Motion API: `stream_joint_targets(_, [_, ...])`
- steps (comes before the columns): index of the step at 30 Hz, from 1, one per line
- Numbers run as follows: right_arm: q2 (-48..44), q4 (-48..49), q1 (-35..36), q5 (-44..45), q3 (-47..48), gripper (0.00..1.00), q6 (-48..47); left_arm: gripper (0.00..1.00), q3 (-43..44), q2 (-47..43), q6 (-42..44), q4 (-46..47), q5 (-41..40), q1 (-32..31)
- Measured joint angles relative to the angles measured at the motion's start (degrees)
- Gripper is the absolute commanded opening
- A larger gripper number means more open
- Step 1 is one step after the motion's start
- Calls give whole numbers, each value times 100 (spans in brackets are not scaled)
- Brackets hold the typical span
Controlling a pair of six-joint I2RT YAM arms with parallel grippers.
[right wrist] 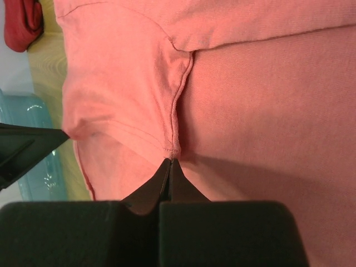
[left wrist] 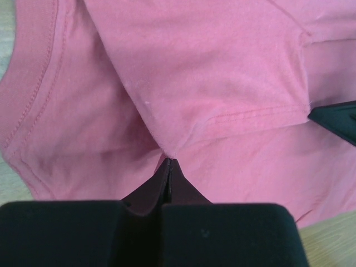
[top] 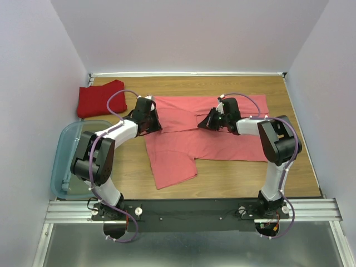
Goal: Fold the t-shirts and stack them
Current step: Fold the tshirt
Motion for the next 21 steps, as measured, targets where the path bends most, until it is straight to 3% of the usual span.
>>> stream_joint_targets(6, [0, -146, 0, -4, 66, 1, -116, 1, -271, 0, -35, -7, -2, 2])
stream_joint_targets(9, [0, -236, 0, -4, 90, 8, -168, 20, -299, 0, -42, -4, -2, 0])
stream_joint_targets(10, [0, -304, 0, -4, 118, 17, -214, 31, -299, 0, -50, -4, -4, 2])
stream_joint_targets(13, [-79, -546, -2, 7, 149, 32, -378, 46, -308, -79, -83, -61, -39, 2])
stream_joint_targets(17, [-542, -1093, -2, 245, 146, 40, -669, 48, -308, -492, -20, -258, -225, 2])
stream_joint_targets(21, [-1224, -1545, -4, 645, 114, 46, -979, 57, -369, -1102, 61, -372, -424, 2])
